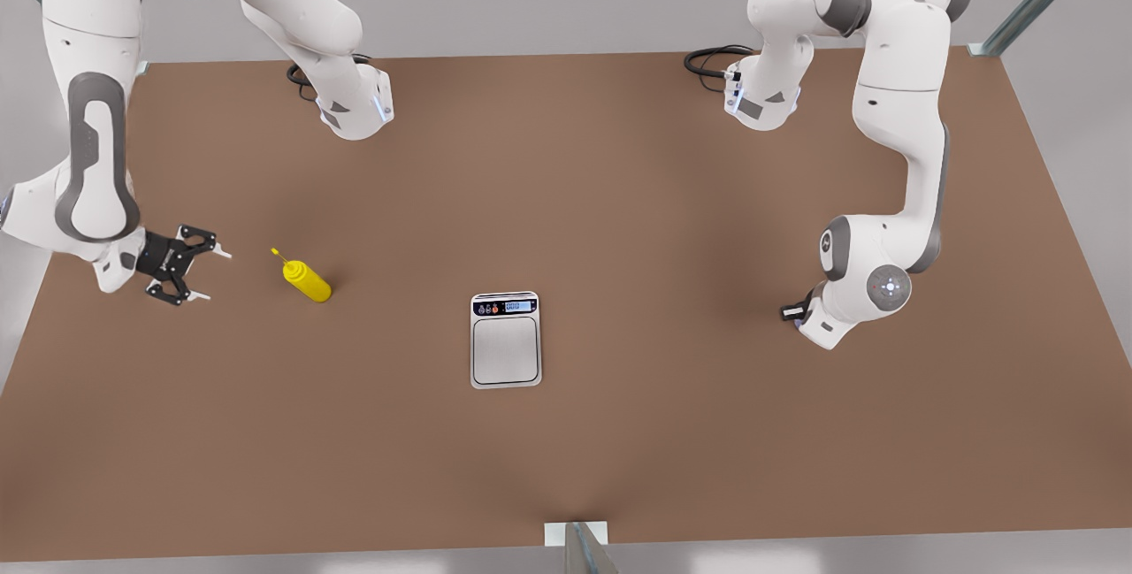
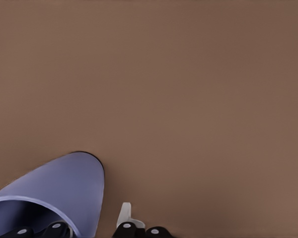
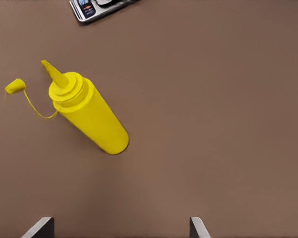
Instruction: Move cup to the weight, pick up sauce bottle, pour sauce
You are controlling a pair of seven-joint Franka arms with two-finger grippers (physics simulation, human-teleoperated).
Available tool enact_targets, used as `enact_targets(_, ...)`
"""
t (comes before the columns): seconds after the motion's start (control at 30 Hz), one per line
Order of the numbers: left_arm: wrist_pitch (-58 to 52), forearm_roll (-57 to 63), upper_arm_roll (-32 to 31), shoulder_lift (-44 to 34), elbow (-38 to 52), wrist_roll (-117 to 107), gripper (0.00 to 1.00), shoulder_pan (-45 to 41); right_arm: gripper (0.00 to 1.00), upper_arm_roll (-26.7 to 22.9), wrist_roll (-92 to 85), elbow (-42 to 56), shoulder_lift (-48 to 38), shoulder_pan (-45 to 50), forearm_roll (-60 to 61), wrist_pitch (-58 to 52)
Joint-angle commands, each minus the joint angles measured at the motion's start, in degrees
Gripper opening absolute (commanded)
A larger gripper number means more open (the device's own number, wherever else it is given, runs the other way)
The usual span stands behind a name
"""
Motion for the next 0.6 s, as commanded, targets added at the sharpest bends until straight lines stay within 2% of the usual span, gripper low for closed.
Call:
enact_targets(0.0, 0.00, 0.07, 0.00, 0.00, 0.00, 0.04, 0.21, 0.00, 1.00, 0.01, -0.58, -0.12, 0.35, -0.26, 0.45, -0.10)
enact_targets(0.23, 0.00, 0.07, 0.00, -0.35, 0.09, 0.30, 0.21, 0.09, 1.00, 0.01, -16.67, -1.09, 8.35, -3.08, 12.14, -7.14)
enact_targets(0.57, 0.18, -2.03, -0.44, -2.02, 0.79, -1.19, 0.21, 0.00, 1.00, 0.19, -27.65, -0.47, 12.57, -3.17, 16.10, -9.68)
